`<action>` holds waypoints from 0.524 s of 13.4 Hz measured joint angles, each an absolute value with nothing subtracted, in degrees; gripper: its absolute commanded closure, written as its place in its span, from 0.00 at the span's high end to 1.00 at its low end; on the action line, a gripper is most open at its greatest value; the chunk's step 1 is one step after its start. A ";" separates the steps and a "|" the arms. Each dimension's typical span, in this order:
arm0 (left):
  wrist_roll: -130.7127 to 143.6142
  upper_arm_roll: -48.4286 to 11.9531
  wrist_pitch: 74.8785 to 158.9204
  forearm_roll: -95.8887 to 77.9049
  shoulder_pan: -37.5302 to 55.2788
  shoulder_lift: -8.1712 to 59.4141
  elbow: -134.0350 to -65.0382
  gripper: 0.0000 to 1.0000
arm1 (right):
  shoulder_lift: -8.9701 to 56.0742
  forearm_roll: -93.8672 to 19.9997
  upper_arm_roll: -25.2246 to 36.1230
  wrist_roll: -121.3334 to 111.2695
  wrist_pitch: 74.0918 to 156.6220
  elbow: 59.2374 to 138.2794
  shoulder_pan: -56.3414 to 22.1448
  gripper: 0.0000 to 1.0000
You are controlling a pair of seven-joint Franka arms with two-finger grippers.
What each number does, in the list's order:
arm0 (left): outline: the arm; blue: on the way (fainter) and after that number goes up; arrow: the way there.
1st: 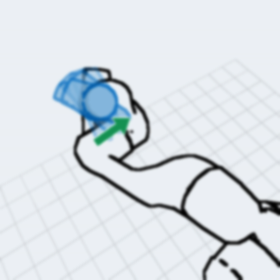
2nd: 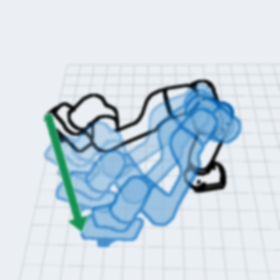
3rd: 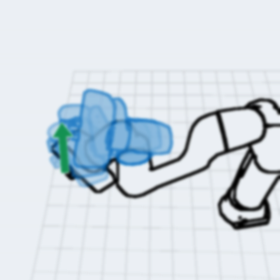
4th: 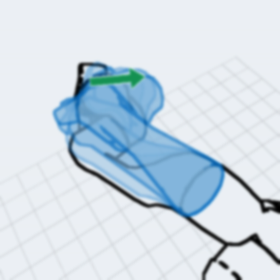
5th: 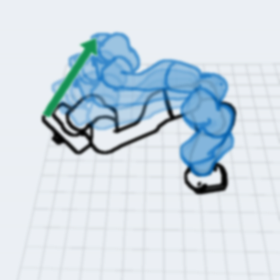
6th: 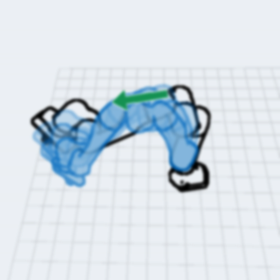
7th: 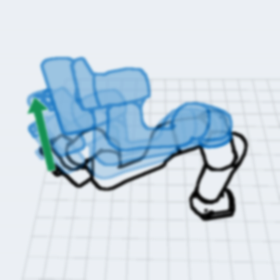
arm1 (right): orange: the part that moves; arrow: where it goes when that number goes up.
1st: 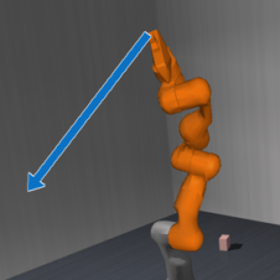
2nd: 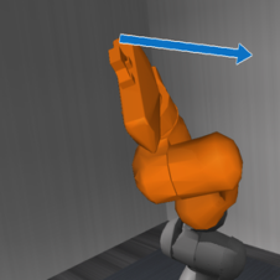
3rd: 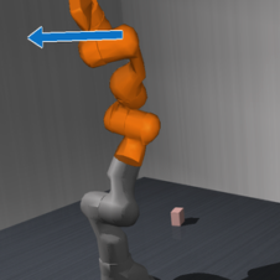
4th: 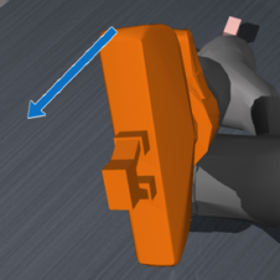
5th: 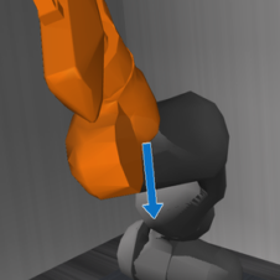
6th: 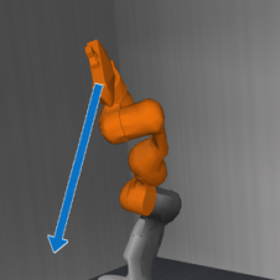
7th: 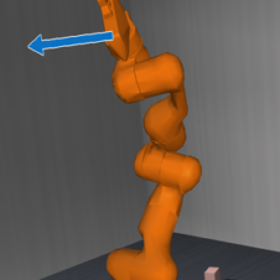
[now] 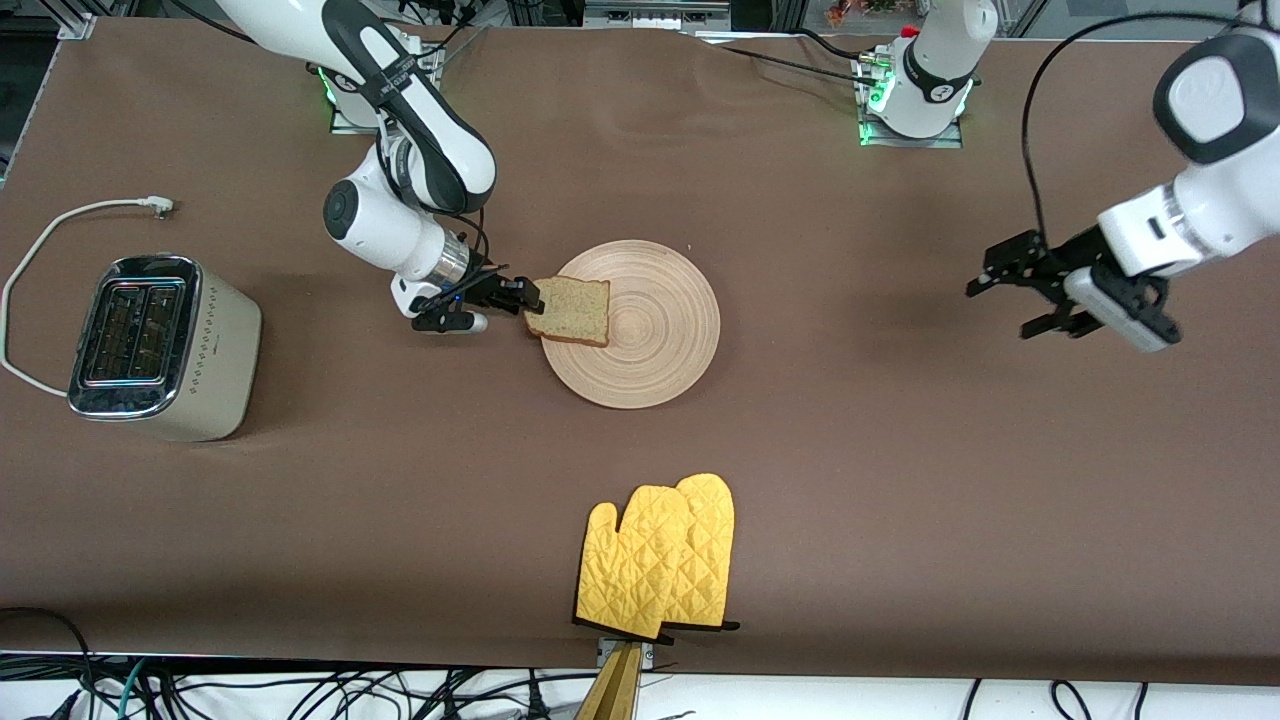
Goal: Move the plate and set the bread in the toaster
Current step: 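Release the plate with the left gripper while the right gripper grasps bread, then lift the bread slice with the right gripper and carry it over the toaster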
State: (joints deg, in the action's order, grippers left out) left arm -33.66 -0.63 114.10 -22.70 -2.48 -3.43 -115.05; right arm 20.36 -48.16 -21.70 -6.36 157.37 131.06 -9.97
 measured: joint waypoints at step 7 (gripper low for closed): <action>-29.36 4.45 99.49 -5.97 -2.42 -11.55 -109.69 1.00 | 18.09 -48.27 -20.38 -6.55 157.22 127.93 -10.59 0.00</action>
